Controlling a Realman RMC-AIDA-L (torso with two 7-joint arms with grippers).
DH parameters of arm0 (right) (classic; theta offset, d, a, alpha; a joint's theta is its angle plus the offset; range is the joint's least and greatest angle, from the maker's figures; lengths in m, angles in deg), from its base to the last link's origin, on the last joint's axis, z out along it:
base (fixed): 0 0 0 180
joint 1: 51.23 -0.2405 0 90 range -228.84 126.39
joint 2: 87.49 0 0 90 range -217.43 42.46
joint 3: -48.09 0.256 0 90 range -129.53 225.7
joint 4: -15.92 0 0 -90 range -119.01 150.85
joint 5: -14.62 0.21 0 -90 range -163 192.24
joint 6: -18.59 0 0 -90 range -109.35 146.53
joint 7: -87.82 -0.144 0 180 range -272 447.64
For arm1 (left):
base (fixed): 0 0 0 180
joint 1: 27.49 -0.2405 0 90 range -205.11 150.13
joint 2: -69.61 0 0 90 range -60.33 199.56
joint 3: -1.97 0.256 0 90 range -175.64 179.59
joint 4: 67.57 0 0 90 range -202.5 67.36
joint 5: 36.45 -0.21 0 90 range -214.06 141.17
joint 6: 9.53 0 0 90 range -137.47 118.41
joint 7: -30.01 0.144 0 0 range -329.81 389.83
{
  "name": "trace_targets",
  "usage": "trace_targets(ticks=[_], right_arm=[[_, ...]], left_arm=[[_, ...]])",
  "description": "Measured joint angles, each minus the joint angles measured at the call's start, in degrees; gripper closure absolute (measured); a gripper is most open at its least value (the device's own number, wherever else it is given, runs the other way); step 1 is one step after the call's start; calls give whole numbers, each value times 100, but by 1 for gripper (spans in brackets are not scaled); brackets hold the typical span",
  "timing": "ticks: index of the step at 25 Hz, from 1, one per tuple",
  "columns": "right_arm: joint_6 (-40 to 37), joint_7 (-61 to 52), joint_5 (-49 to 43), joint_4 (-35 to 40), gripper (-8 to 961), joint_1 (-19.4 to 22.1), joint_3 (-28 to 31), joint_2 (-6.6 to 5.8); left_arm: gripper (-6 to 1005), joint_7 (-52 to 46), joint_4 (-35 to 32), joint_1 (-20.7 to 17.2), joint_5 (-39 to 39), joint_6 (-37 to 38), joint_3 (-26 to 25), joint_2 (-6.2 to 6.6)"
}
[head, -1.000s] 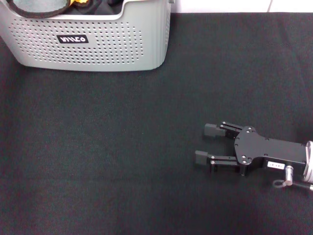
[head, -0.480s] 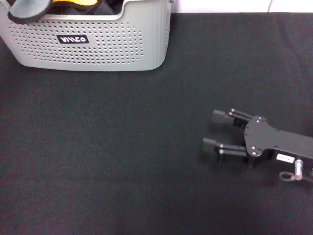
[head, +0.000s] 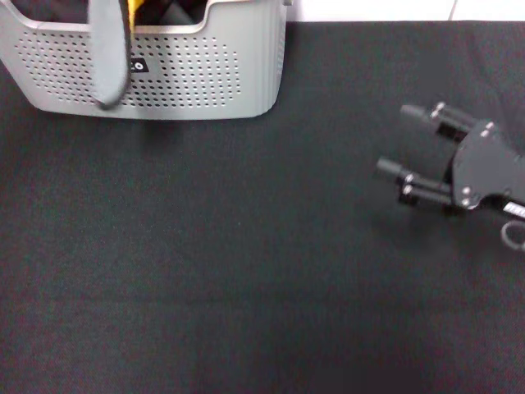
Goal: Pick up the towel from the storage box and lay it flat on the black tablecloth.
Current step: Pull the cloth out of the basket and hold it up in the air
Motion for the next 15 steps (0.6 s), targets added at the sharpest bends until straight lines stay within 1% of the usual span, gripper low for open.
trace_targets(ticks=[2, 5, 8, 13, 15], right_arm=[[-17, 210, 0, 227, 192, 79, 208, 7], [-76, 408, 14, 393, 193, 94, 406, 16], [-291, 611, 25, 580, 193, 61, 447, 25], [-592, 879, 84, 799, 195, -30, 437, 51], [-631, 888, 118, 835, 195, -90, 423, 52]], left_arm=[[969, -42, -52, -46, 36, 53, -32, 0], [967, -89, -69, -65, 43, 78, -40, 0], [965, -123, -70, -69, 106, 189, -33, -2], [961, -207, -72, -74, 594, 550, -33, -2], [959, -265, -72, -73, 755, 675, -32, 19]])
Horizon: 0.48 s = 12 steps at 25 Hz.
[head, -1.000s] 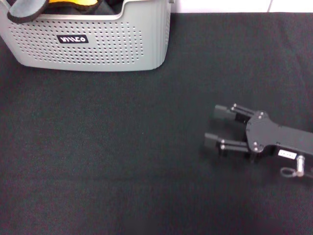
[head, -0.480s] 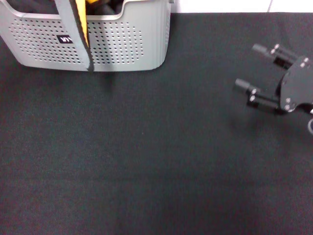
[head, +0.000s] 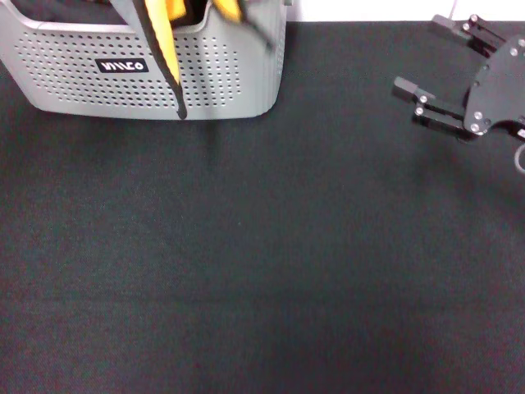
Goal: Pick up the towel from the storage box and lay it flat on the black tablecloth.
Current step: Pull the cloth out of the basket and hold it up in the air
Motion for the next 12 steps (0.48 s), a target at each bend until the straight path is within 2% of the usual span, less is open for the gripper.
trace_targets(ticks=[7, 12], right_arm=[[-32, -55, 30, -314, 197, -498, -278, 9], [-133, 47, 574, -771, 199, -854, -1278, 10]], left_arm=[[954, -136, 0, -2, 90, 154, 41, 17], [951, -139, 15, -9, 53, 160, 70, -15]])
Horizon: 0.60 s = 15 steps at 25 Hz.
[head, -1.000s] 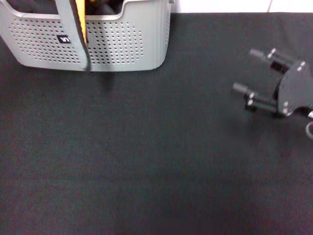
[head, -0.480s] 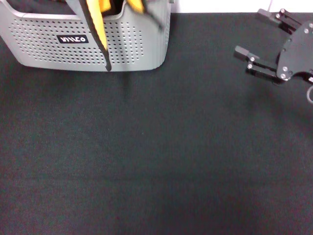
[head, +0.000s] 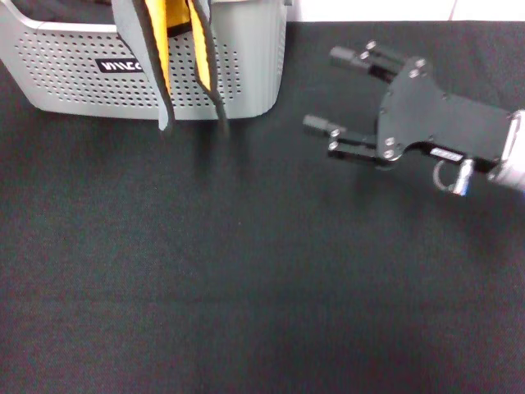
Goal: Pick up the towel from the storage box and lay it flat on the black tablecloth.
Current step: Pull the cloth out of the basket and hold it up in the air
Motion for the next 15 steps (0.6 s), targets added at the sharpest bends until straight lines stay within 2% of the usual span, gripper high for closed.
trace_targets(ticks=[4, 15], right_arm=[[-385, 277, 653, 3, 200, -111, -708, -1], [-892, 469, 2182, -45, 210, -600, -1885, -1]], left_arm=[[948, 0, 16, 14, -5, 4, 57, -8], [940, 18, 42, 161, -224, 0, 80, -125]])
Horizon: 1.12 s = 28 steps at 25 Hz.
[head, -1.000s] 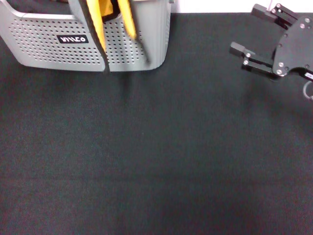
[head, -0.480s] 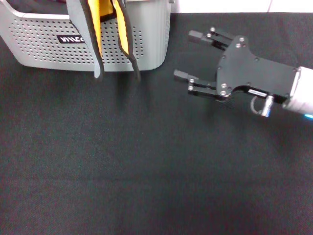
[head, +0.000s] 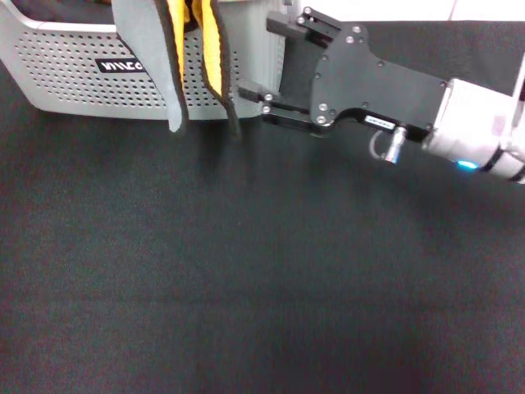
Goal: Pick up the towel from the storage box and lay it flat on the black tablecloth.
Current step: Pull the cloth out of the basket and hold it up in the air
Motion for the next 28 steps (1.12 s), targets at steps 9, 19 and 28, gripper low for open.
trace_targets(ticks=[9, 19, 28], right_arm=[[-866, 21, 425, -8, 244, -312, -556, 0], [-1051, 91, 577, 13, 350, -186, -665, 0], [-802, 242, 587, 69, 574, 55, -676, 0]], left_arm=[[934, 22, 13, 92, -8, -11, 136, -49], [927, 26, 16, 103, -9, -14, 134, -65], [920, 26, 58, 110, -9, -22, 124, -31]])
